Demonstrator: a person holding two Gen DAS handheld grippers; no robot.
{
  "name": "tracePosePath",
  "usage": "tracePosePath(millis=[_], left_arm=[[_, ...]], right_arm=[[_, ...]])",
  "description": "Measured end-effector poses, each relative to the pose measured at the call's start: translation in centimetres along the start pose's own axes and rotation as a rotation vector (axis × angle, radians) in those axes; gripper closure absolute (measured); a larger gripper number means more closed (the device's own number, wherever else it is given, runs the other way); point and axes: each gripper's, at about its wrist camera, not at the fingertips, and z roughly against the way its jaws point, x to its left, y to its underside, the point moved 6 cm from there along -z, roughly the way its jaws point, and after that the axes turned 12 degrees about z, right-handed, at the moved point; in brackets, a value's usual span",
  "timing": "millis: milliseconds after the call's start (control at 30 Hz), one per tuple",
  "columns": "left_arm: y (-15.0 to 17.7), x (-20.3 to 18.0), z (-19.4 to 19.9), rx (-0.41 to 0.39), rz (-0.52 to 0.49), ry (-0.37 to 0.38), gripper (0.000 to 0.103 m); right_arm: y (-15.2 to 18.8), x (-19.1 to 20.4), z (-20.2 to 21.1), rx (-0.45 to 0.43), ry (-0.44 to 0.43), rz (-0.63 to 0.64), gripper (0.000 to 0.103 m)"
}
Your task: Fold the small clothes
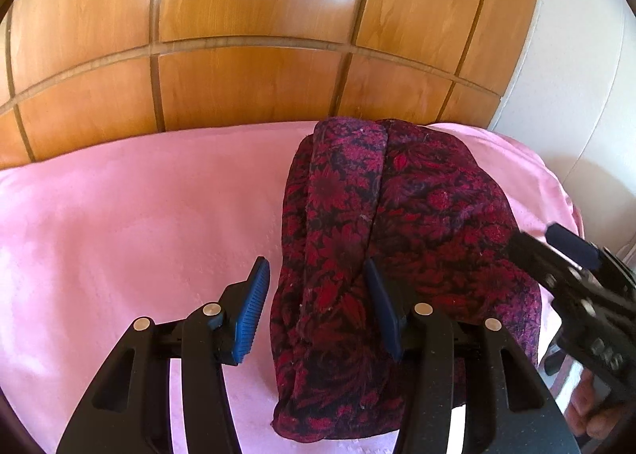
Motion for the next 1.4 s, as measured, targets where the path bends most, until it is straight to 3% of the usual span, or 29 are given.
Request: tracePosePath(millis=[167,400,500,633,733,933,1000,1067,1333,1400], left_arm=[[0.1,-0.1,-0.1,-0.002,-0.005,-0.007,0.054],[0.4,0.1,-0.2,0.002,-0.006,-0.013,0.054],[0.4,0.3,0.2,-0.008,0.004,-0.014,0.043],[0.8,0.6,0.7,-0.011,0.01,-0.005,0.043],[1.0,0.8,1.3,-0.025,0.013,-0.006,0.034],[1.4,1.3,2.9,-0.044,0.009,-0.008,0.034],[1.6,1.6,3.6,-0.058,0.009,-0.018,0.026],[1.7,2.0,4.3,-0.075,0.012,-0.026,0.025],[3.0,4.8,7.1,-0.121,0.021,-0.104,0.017],[3.3,5.3,7.6,-0.136,0.028,-0.126,0.011]], right_arm=[[1.7,0.6,0.5,0.032,0.003,0.023,0.037],[2.6,1.1,-1.1,0.049,-0.017,-0.011,0.035],[2.6,1.0,-0.7,0.051,-0.014,-0.018,0.034],[2.6,1.1,0.0,0.047,0.004,-0.036,0.026],[2.5,1.5,0.8,0.039,0.032,-0.039,0.021],[2.6,1.6,2.7,0.026,0.109,-0.091,0.009],[2.8,1.5,3.4,0.024,0.134,-0.117,0.007],[3.0,1.5,3.9,0.026,0.155,-0.14,0.003],[3.8,3.7,5.7,0.026,0.192,-0.146,0.003],[4.0,4.3,5.8,0.023,0.205,-0.13,0.003]])
